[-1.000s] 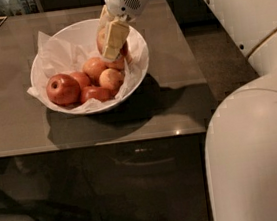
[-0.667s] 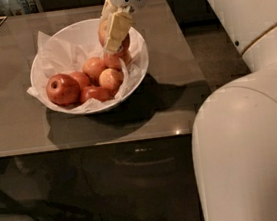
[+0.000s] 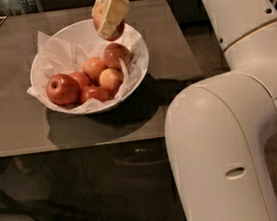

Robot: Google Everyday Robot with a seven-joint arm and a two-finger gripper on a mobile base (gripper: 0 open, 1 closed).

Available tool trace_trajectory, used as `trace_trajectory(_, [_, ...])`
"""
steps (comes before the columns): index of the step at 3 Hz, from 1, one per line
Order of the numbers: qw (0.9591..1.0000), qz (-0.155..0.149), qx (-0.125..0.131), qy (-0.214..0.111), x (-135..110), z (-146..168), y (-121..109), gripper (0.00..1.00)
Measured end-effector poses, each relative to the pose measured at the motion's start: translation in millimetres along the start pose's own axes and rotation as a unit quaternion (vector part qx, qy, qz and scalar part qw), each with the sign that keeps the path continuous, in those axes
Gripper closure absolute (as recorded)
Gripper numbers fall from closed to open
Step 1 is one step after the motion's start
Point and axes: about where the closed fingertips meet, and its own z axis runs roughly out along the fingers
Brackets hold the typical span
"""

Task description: Pick apple from white bowl

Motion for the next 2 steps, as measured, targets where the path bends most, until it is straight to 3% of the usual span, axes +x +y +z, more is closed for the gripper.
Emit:
trace_trajectory(1, [0.9991, -0.017, 0.018, -0.035, -29.0, -14.9, -5.9, 1.0])
trace_trajectory(2, [0.9982, -0.017, 0.036, -0.045, -34.9, -13.7, -16.6, 1.0])
